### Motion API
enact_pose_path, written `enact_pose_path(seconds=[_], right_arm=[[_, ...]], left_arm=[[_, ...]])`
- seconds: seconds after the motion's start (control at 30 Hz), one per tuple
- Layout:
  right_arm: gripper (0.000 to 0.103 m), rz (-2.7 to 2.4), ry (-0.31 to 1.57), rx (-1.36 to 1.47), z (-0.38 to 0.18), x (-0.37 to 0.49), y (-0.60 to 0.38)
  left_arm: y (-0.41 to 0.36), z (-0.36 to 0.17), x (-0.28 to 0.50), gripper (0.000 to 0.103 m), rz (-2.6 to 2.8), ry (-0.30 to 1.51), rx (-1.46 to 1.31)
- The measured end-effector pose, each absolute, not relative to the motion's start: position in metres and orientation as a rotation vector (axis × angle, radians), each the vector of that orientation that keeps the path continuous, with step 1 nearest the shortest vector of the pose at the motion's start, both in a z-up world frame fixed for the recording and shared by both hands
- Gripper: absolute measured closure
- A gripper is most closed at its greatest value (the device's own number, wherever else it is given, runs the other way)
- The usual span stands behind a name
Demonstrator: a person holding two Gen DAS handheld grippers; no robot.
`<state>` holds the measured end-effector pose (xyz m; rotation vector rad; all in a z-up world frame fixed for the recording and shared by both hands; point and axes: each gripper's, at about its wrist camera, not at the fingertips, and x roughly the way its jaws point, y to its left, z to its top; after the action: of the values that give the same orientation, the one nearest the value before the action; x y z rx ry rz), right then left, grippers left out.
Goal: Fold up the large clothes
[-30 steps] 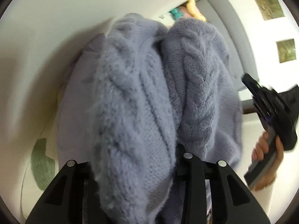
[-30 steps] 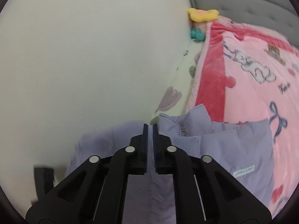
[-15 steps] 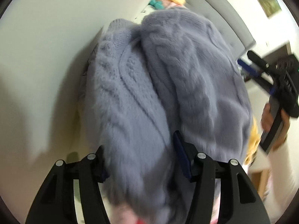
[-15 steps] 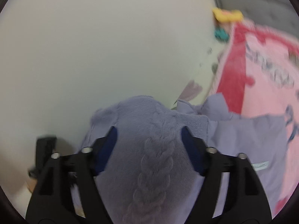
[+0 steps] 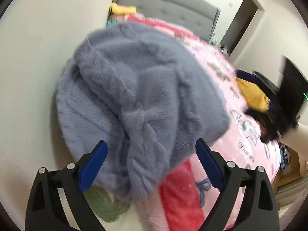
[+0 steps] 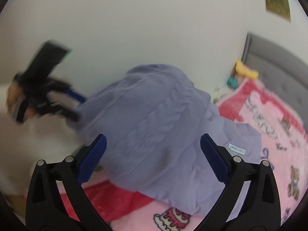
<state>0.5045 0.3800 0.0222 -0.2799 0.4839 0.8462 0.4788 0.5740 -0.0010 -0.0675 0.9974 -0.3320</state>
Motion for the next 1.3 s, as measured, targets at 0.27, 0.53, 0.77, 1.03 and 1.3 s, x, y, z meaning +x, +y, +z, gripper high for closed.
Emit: enact_pose_path(seconds=[0.27,0.53,0.77,1.03,1.3], right_arm=[[0.008,0.699,0.359,-0.738,-0.036,0.456,0.431],[0.057,0.644,0.481,-0.630,-0.046,0.493,0.449],[0.071,0.652,0.300,-0.994,0.005,0.499,0.437],[0.067,0.744,0.437,-1.155,-0.064,0.484,0.445],[0.046,0.809,0.410,-0.766,-0.018,0.480,0.409]], left_arm=[[0.587,-0.046,0.519,0.016,-0.326,1.084,-0.288],[0.581,-0.044,0.522,0.081,-0.178,0.959,-0.381],[0.584,-0.002,0.502,0.083,-0.157,0.797,-0.310],[0.588,-0.073,0.552,0.080,-0.106,1.068,-0.270],[0.570,-0.016,0.530,0.039,-0.147,0.856,-0.105]])
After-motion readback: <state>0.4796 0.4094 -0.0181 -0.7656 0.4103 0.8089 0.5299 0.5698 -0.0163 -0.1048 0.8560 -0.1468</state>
